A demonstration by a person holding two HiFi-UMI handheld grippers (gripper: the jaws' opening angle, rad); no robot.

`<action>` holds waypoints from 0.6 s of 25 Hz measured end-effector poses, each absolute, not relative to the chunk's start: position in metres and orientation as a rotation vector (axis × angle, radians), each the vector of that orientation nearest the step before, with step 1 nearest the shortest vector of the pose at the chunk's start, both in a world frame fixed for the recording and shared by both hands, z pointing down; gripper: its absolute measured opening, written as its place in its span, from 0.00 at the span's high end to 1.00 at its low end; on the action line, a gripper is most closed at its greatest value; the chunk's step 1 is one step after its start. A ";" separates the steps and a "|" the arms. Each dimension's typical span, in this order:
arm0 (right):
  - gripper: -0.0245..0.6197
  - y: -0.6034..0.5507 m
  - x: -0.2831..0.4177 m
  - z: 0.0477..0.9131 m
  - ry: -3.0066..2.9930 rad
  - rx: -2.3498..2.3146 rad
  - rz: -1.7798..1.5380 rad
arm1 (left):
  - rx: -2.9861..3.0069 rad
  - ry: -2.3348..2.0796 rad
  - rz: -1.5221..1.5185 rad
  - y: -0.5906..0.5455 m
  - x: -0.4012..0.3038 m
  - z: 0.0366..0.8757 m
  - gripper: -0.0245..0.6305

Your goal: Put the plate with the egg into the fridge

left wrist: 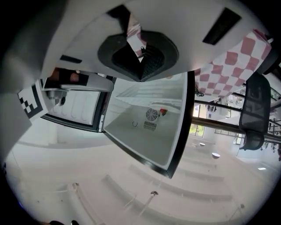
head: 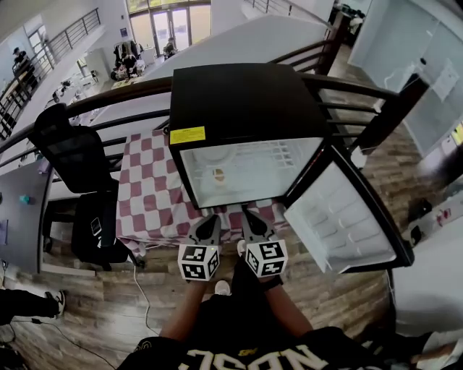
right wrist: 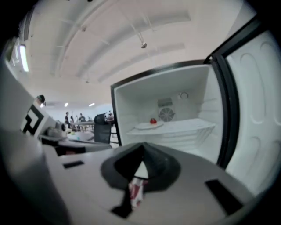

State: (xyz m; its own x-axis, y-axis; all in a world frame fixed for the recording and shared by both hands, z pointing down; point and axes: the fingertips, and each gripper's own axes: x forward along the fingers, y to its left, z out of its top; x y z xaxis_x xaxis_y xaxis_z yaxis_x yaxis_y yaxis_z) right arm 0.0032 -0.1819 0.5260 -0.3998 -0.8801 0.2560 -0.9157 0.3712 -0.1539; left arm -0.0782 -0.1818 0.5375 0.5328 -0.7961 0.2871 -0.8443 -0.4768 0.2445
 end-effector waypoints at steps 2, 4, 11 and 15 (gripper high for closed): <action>0.93 -0.172 0.012 0.505 -2.514 1.671 0.389 | 2.468 -1.372 0.145 -0.174 -0.078 0.511 0.93; 0.93 -0.158 0.023 0.488 -2.524 1.687 0.365 | 2.499 -1.381 0.113 -0.165 -0.078 0.491 0.93; 0.93 -0.122 0.077 0.458 -2.512 1.685 0.285 | 2.504 -1.509 0.123 -0.138 -0.096 0.453 0.93; 0.93 -0.120 0.106 0.443 -2.492 1.683 0.298 | 2.437 -1.612 0.133 -0.128 -0.100 0.439 0.93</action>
State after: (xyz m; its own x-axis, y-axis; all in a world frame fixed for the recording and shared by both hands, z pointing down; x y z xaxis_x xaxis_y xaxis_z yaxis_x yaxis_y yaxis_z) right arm 0.1056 -0.1204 0.4428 -0.3748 -0.9035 0.2077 -0.9270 0.3626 -0.0954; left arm -0.1004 -0.1279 0.4392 0.3956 -0.8978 0.1936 -0.9174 -0.3764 0.1295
